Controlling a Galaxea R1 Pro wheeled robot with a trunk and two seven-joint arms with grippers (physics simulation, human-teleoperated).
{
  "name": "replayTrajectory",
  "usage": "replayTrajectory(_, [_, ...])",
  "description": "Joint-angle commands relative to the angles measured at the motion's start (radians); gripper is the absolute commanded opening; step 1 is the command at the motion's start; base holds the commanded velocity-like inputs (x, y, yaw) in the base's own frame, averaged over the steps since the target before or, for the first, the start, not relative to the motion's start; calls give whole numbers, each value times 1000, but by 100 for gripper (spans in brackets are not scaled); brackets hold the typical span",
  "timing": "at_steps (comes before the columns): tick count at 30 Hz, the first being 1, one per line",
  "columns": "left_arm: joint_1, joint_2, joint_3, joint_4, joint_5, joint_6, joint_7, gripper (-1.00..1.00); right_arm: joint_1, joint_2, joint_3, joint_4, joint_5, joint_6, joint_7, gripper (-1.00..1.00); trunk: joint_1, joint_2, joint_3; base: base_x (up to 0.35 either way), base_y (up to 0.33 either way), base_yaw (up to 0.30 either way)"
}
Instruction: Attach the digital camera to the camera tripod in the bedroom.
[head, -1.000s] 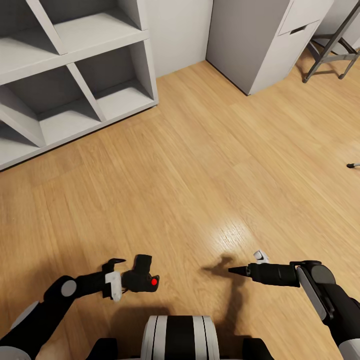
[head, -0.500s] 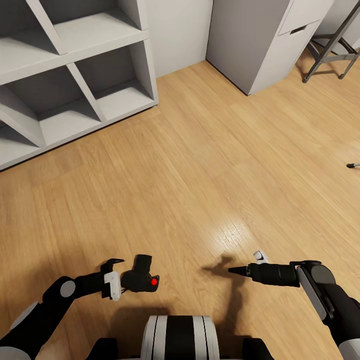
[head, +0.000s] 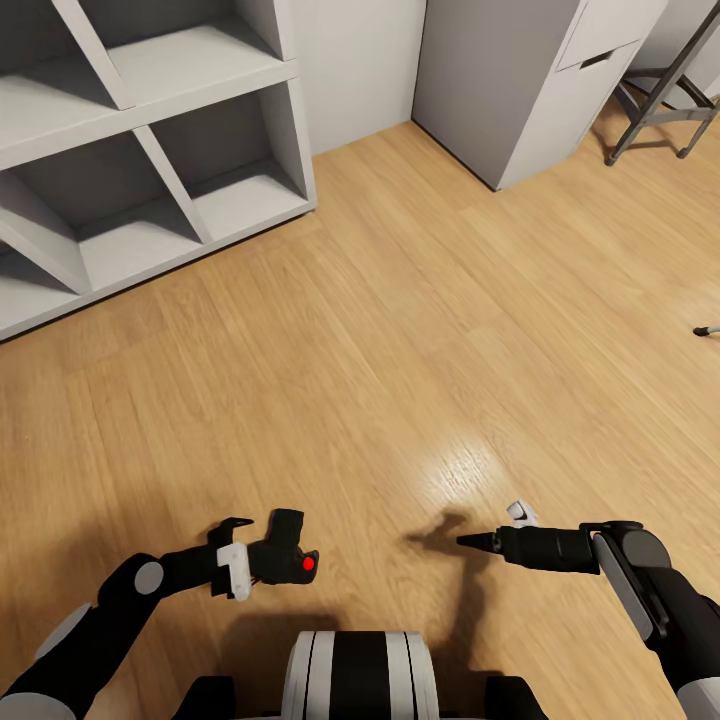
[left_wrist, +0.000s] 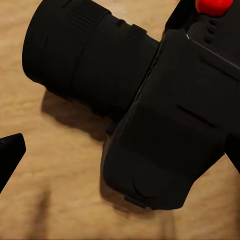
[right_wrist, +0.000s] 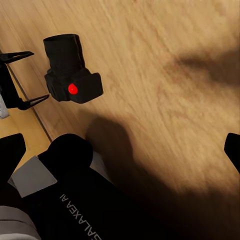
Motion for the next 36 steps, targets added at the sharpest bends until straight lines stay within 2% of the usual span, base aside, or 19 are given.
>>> replayTrajectory(1, [0, -1, -1, -1, -12, -5, 1, 100, 0, 0, -1, 0, 3, 3, 5, 100, 0, 0, -1, 0, 0, 0])
replayTrajectory(8, [-1, -5, -1, -1, -24, -1, 3, 100, 0, 0, -1, 0, 2, 3, 5, 100, 0, 0, -1, 0, 0, 0])
replayTrajectory(25, [-1, -2, 1, -1, -27, -2, 0, 100, 0, -2, -1, 0, 2, 4, 5, 100, 0, 0, -1, 0, 0, 0])
replayTrajectory(36, [-2, -5, 5, -2, -11, -5, -13, 100, 0, -2, -1, 0, 2, 3, 3, 100, 0, 0, -1, 0, 0, 0])
